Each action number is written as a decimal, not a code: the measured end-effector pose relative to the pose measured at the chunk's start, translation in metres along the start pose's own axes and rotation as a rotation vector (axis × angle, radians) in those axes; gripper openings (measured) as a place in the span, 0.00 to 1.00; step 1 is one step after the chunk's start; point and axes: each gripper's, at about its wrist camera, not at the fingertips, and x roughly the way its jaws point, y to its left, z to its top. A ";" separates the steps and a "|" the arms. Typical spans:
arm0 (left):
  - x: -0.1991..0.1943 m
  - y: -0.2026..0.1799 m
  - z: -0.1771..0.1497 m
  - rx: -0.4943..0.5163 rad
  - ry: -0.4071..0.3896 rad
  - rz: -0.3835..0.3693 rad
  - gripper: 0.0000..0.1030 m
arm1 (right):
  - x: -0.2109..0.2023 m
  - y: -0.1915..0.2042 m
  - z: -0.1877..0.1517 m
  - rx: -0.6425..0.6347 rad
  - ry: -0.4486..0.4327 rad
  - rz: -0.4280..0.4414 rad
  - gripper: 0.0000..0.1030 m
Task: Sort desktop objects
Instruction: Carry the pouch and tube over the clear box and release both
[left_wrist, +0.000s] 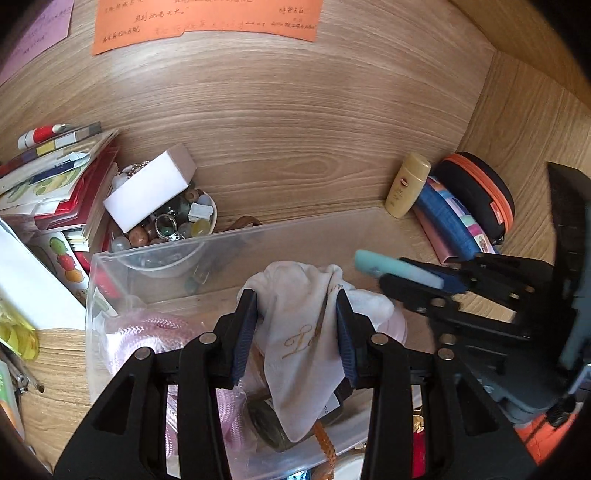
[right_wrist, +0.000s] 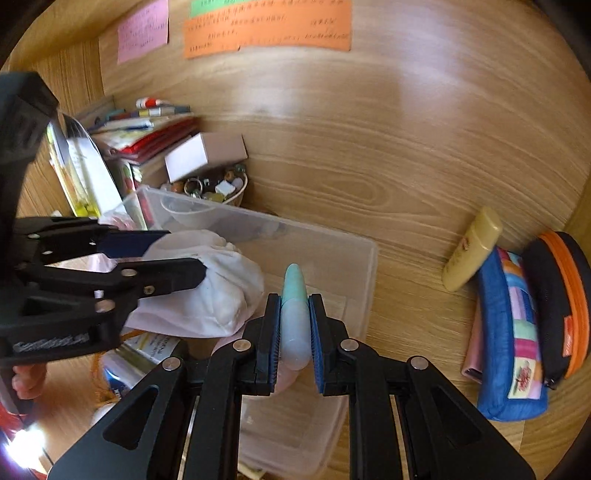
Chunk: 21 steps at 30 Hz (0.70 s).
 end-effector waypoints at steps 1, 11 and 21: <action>0.000 0.000 -0.001 0.004 -0.002 0.001 0.41 | 0.003 0.001 0.000 -0.003 0.007 -0.001 0.13; -0.022 -0.010 -0.005 0.026 -0.069 0.009 0.72 | 0.009 0.004 0.002 -0.014 0.025 -0.022 0.14; -0.051 -0.006 -0.007 0.005 -0.167 0.037 0.79 | -0.042 -0.001 -0.010 0.028 -0.052 -0.065 0.41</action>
